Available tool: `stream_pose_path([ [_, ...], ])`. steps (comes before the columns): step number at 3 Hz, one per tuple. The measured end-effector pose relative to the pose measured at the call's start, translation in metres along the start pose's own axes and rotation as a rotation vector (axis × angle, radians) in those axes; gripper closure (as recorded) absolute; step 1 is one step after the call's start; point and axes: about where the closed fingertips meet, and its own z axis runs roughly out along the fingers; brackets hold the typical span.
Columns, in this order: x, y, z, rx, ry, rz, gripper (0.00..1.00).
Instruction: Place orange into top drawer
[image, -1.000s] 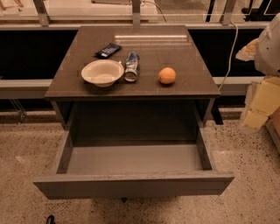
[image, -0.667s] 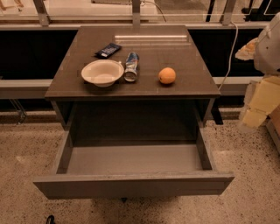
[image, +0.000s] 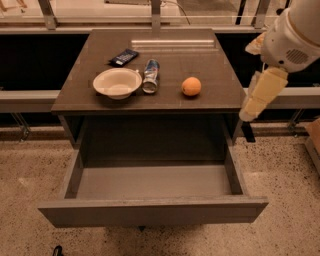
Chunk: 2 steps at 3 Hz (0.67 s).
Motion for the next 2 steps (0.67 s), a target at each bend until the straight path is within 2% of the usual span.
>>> stream_pose_path([
  [1,-0.034,-0.062,0.028,0.039,-0.086,0.011,0.00],
  [2,-0.067,-0.104,0.059,0.036,-0.204,0.027,0.00],
])
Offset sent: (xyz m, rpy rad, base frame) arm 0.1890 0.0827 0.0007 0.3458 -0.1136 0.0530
